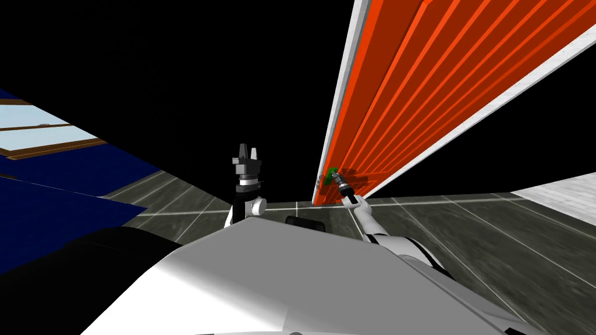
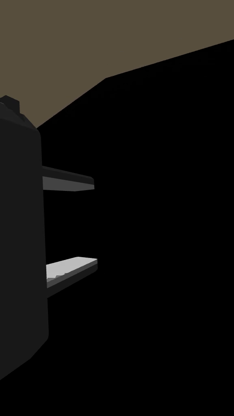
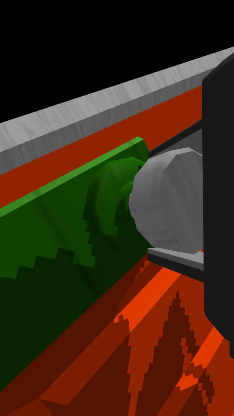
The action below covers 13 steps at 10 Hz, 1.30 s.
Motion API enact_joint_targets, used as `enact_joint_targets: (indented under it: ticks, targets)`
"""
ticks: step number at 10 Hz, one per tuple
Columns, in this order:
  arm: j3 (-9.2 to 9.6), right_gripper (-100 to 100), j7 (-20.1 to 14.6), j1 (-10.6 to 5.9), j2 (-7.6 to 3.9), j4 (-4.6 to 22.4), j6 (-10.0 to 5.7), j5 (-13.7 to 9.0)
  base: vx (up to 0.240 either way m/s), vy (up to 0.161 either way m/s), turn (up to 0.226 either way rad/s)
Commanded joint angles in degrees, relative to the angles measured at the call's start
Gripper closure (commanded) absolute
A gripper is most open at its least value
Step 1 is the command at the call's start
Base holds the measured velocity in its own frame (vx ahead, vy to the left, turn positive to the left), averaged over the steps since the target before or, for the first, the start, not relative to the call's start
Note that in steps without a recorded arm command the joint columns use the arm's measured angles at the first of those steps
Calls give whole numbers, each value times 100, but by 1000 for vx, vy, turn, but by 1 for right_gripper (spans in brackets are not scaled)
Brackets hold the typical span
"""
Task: Pull the door open
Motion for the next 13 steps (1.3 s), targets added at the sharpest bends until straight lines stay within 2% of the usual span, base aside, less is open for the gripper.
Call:
enact_joint_targets:
  ticks: [1,2,3,5,6,8,9,11,12,13]
  targets:
    - [-5,100,-286,-10,2,-31,9,-206,-58,-65,137]
    - [-4,100,-448,-4,7,-44,26,-338,-84,-73,142]
    - [-4,100,-504,-4,7,-44,26,-338,-58,-48,72]
    - [-3,100,-861,8,17,-72,63,-624,-56,-55,124]
    - [-3,100,-910,8,17,-72,63,-624,-48,-57,73]
    - [-2,100,-1273,21,27,-100,100,-917,-62,-61,138]
    - [-2,100,-1327,21,27,-100,100,-917,-56,-52,65]
    - [-1,100,-1690,35,38,-129,139,-1221,-55,-51,131]
    - [-1,100,-1756,35,38,-129,139,-1221,-49,-50,71]
    - [-1,100,-1968,42,43,-144,159,-1377,-51,-46,113]
